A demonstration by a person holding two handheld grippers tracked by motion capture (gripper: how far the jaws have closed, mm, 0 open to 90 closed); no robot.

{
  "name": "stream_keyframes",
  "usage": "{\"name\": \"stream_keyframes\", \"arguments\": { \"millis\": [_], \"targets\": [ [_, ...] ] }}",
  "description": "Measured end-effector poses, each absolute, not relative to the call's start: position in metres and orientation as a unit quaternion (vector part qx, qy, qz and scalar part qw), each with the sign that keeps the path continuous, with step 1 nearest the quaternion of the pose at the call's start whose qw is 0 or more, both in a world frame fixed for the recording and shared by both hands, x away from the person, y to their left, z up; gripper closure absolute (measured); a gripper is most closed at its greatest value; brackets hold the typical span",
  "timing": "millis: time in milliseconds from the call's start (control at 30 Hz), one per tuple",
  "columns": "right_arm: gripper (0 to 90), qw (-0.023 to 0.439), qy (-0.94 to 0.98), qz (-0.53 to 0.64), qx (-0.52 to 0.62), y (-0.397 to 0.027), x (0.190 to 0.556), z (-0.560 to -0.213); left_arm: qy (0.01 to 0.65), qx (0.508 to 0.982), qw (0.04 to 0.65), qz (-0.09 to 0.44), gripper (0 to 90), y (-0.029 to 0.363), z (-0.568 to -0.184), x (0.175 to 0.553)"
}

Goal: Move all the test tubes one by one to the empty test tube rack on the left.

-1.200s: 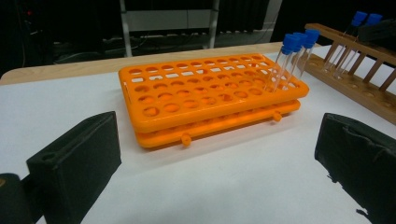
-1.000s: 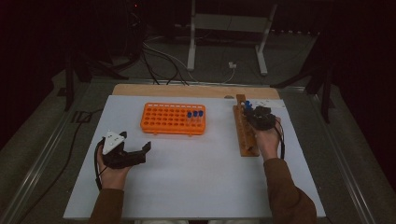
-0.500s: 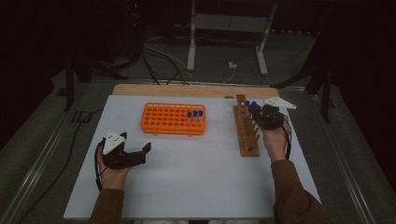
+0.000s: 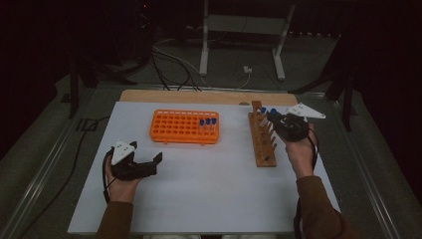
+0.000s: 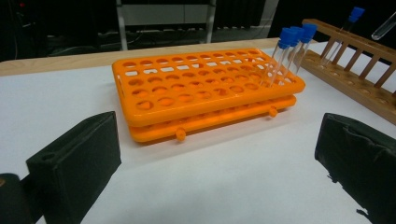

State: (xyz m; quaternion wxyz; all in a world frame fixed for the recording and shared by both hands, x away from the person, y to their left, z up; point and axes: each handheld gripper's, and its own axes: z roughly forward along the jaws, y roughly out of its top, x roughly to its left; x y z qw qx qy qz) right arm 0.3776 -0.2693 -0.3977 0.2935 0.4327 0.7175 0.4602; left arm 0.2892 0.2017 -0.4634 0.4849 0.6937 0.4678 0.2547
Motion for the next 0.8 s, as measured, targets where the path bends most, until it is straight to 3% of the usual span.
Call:
{"name": "stream_keyframes", "arguments": {
  "millis": [800],
  "targets": [
    [77.2,0.224,0.762,0.484,0.368,-0.221,0.351,-0.400,0.408,0.736,0.482,0.242,1.2,0.142,-0.448,0.304]
  ]
}}
